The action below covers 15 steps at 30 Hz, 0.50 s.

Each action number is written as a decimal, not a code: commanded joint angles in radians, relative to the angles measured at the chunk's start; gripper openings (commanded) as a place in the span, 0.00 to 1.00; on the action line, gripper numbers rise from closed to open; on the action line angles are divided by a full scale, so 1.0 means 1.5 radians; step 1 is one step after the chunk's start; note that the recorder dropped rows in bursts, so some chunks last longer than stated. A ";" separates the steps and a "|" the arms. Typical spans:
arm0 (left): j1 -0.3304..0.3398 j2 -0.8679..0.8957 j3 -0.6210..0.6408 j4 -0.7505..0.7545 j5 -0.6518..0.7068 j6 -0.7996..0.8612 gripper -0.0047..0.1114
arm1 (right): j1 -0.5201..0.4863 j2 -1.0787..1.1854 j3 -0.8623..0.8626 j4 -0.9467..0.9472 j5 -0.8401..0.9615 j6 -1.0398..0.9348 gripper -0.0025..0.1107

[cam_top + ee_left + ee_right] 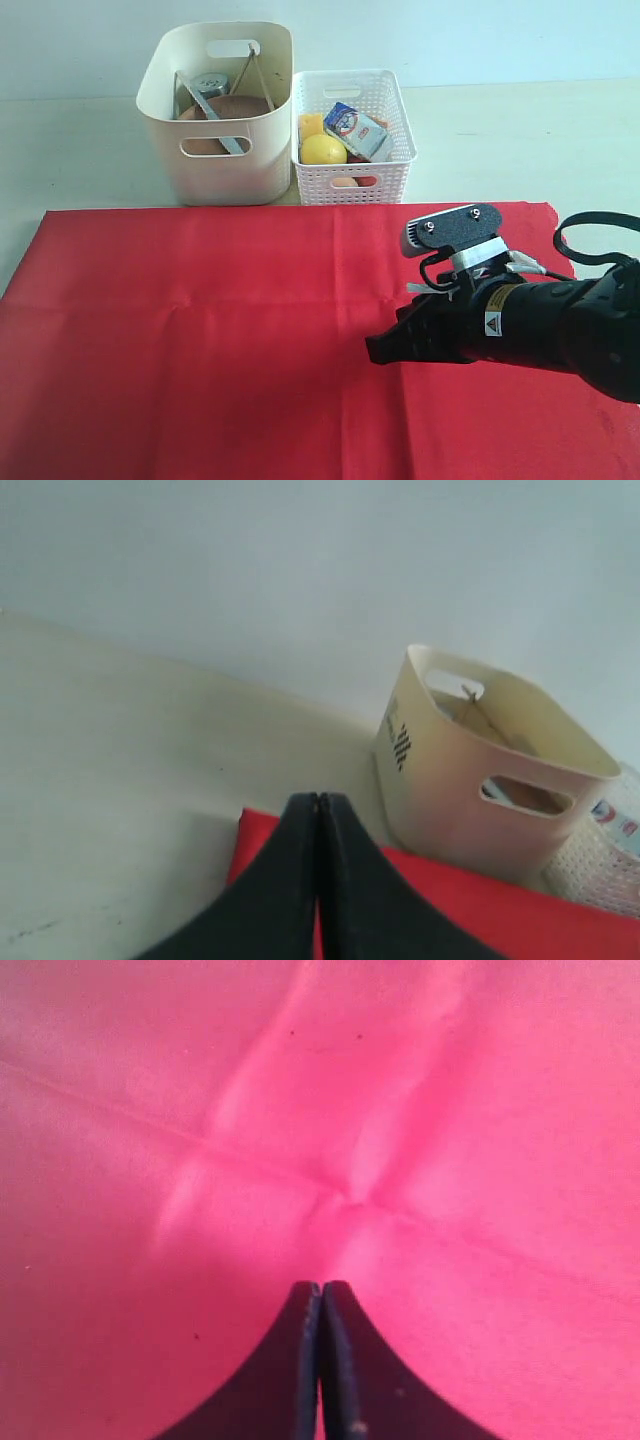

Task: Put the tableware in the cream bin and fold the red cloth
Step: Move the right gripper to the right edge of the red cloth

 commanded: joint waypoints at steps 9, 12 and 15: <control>-0.004 0.476 -0.072 0.019 -0.039 0.000 0.09 | 0.001 0.001 0.002 -0.006 -0.001 0.004 0.02; -0.004 0.601 -0.102 0.019 -0.080 0.000 0.25 | 0.001 0.001 0.002 -0.006 0.000 0.004 0.02; -0.004 0.707 -0.139 0.019 -0.109 -0.002 0.48 | 0.001 0.001 0.002 -0.006 0.000 0.004 0.02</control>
